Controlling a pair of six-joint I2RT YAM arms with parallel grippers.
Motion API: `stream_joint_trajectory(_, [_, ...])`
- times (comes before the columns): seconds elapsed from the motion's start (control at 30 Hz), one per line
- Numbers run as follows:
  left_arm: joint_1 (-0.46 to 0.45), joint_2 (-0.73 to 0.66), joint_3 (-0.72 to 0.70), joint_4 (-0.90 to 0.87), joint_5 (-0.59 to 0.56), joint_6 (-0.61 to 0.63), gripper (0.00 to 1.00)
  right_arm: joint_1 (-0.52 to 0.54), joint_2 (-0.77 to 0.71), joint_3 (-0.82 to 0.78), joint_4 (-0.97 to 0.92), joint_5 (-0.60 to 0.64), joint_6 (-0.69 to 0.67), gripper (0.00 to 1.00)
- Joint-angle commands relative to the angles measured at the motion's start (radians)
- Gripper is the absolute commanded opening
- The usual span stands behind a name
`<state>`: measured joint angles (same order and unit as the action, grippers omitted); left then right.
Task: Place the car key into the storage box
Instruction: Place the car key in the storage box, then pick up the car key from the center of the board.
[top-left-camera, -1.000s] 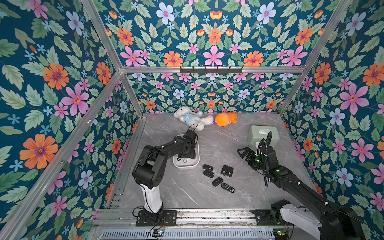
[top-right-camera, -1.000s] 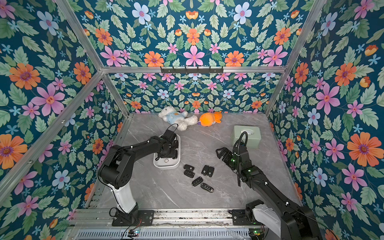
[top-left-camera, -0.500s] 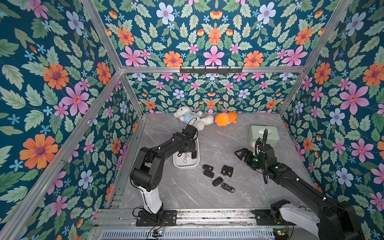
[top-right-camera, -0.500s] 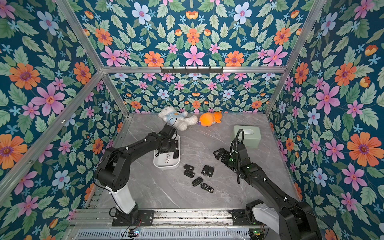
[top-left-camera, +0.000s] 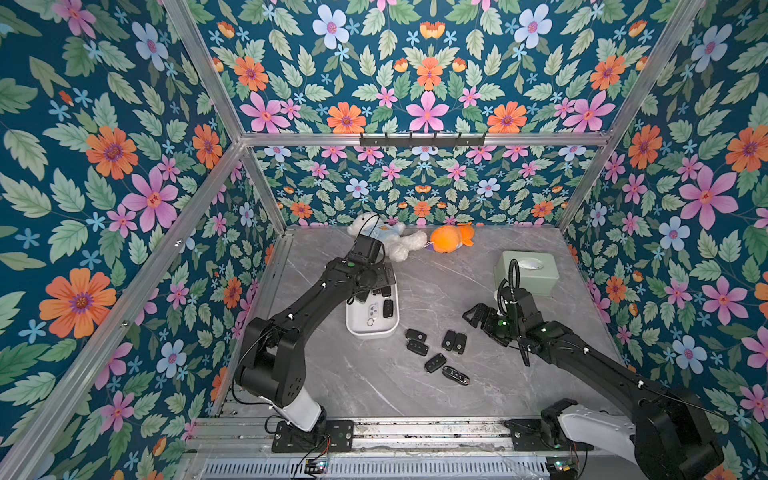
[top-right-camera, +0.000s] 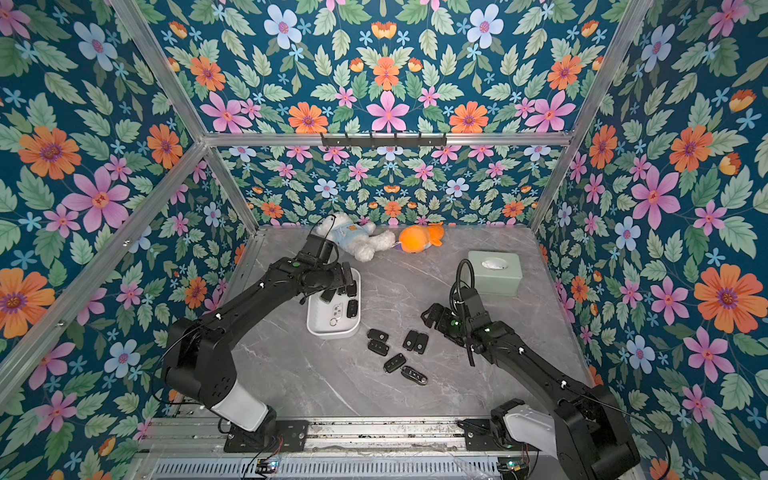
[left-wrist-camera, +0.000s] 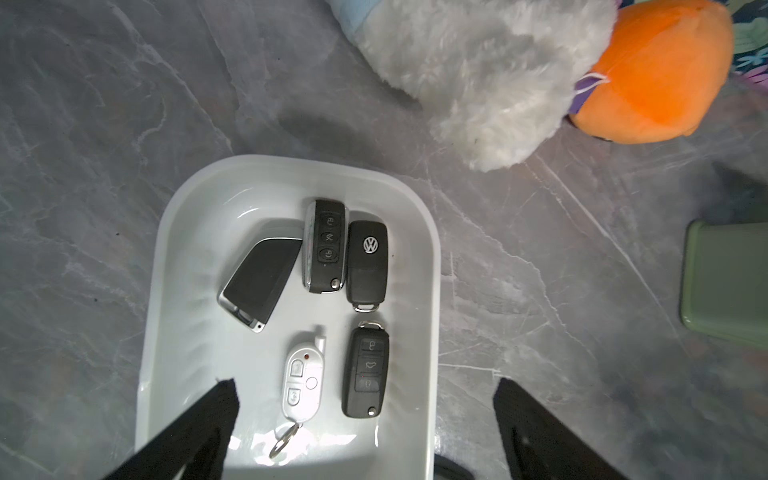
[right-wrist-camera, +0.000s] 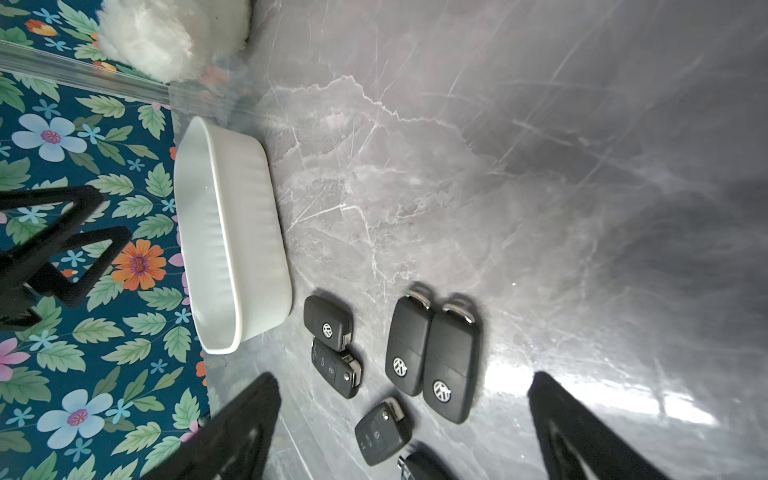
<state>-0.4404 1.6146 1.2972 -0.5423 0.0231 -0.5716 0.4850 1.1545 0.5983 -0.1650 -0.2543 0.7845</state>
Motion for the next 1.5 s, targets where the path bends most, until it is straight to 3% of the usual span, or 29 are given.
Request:
stream_joint_trajectory(0.0, [0.016, -0.017, -0.002, 0.050, 0.088, 0.035, 1.00, 0.042, 0.016, 0.006, -0.024, 0.062, 0.107, 0.90])
stream_joint_trajectory(0.3, [0.095, -0.060, -0.117, 0.206, 0.350, 0.016, 1.00, 0.181, 0.095, 0.078, -0.134, 0.169, 0.209, 0.78])
stream_joint_trajectory(0.5, [0.130, -0.123, -0.204, 0.256, 0.413, 0.037, 0.99, 0.225, 0.196, 0.160, -0.228, 0.212, 0.224, 0.72])
stream_joint_trajectory(0.97, [0.184, -0.278, -0.437, 0.345, 0.443, -0.032, 1.00, 0.263, 0.307, 0.223, -0.324, 0.234, 0.257, 0.58])
stream_joint_trajectory(1.47, [0.184, -0.300, -0.484, 0.397, 0.441, -0.099, 1.00, 0.264, 0.377, 0.252, -0.337, 0.253, 0.217, 0.54])
